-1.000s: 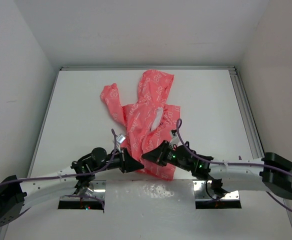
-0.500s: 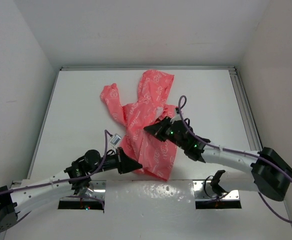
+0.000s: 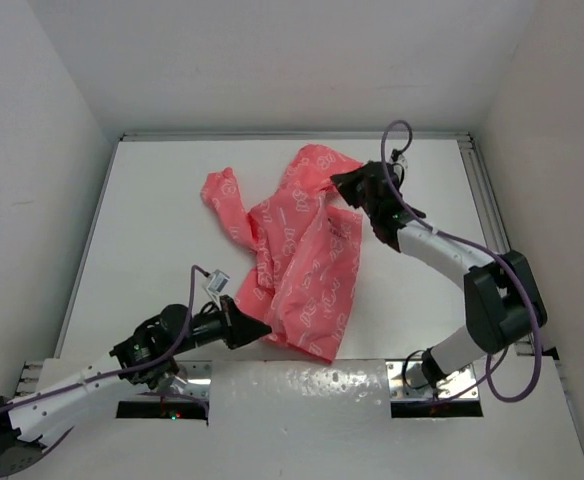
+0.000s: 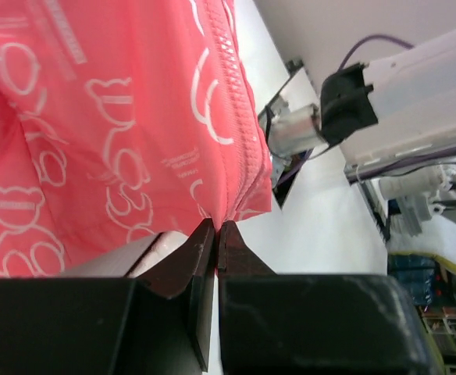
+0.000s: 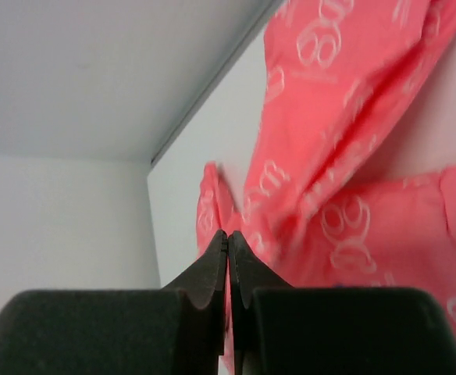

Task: Zip up the jacket

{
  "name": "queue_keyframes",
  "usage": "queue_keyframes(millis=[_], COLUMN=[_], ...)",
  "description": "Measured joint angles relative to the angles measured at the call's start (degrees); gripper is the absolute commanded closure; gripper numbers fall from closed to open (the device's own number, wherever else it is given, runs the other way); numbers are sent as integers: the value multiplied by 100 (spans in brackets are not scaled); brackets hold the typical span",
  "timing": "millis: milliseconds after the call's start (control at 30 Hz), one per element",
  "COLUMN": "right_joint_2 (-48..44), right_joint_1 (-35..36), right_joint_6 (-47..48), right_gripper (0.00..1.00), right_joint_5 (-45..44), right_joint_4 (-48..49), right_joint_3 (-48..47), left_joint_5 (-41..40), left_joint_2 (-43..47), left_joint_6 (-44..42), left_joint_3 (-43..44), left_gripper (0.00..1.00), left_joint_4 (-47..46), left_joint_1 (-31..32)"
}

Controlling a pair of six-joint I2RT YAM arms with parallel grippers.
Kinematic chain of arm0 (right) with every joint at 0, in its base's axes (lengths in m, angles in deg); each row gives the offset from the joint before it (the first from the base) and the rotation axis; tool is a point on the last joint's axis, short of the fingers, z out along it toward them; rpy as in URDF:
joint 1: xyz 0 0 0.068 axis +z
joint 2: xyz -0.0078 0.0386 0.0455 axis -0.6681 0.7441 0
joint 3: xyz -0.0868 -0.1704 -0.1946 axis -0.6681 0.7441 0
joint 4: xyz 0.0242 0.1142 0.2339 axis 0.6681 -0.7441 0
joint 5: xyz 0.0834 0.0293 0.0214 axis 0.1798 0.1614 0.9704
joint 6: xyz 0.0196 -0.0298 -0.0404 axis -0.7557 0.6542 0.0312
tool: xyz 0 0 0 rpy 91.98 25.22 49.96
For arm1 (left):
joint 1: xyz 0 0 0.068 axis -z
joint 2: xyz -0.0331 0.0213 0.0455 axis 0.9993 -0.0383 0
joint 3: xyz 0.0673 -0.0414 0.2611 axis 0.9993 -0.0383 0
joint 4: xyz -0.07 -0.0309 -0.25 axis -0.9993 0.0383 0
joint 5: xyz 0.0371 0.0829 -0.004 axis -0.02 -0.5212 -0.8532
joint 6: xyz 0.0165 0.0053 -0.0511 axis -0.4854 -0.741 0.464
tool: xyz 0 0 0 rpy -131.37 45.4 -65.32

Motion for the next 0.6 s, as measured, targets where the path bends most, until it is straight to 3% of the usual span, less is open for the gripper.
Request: queue_keyframes(millis=[233,367,467,600], right_joint_2=[321,313,149,-538], right_joint_1=[-647,-743,-723,-702], right_joint_6=[562,988,1311,1794], right_gripper=[100,100,100,100], right_joint_5=[-730,-660,101,1390], right_joint_4=[-271,-341,-380,-470], right_joint_3=[-1316,-1703,-1405,107], left_joint_5=[-4,-74,-186,-463], left_joint_2=[173,170,142,197], left_joint_6=[-111,-107,-103,-42], left_joint_3=[197,197,229,267], left_gripper=[100,100,100,97], left_joint_4=[837,1021,1150,1392], left_joint_1=[72,74,74,76])
